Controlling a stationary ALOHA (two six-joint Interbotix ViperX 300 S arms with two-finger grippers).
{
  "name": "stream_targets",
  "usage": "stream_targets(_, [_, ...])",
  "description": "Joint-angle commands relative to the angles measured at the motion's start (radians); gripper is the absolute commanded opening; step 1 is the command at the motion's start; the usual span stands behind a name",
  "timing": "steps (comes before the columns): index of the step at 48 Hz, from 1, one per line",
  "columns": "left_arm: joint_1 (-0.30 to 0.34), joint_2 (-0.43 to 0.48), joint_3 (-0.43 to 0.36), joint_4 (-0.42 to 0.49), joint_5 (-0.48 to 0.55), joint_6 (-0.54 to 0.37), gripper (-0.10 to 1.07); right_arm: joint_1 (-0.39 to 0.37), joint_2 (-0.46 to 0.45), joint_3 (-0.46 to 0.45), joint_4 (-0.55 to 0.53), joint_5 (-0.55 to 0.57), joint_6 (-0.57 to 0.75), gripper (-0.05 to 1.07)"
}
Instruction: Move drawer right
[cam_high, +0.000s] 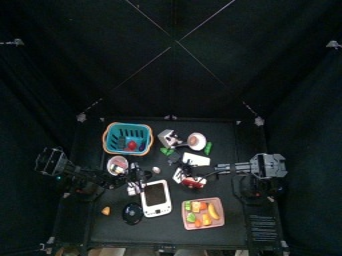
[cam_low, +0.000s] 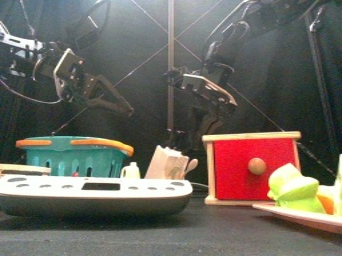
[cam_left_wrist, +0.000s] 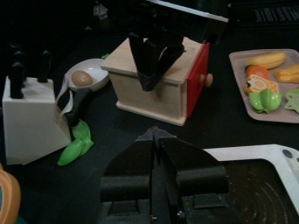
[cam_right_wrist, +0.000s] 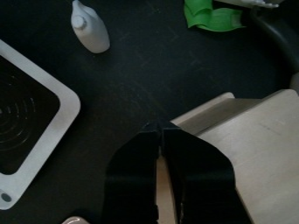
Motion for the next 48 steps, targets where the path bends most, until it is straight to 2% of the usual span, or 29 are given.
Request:
stream_targets(1, [-0.002, -0.011, -0.011, 0.0, -0.003, 0.0, 0.45, -0.002, -0.025, 0.018, 0.006, 0.025, 0.003, 0.41])
stream_targets(31, [-0.002, -0.011, -0.008, 0.0, -0.002, 0.0, 0.45, -0.043, -0.118, 0.132, 0.009, 0.025, 0.009, 0.41])
stream_targets(39, [-0.002, -0.011, -0.008, 0.002, -0.002, 0.002, 0.45, -0.043, -0.135, 0.109, 0.002, -0.031, 0.003, 0.41])
stream_targets(48, [0.0, -0.011, -0.008, 0.0, -0.002, 0.0, 0.45, -0.044, -0.169, 0.074, -0.031, -0.044, 0.003, 0.41])
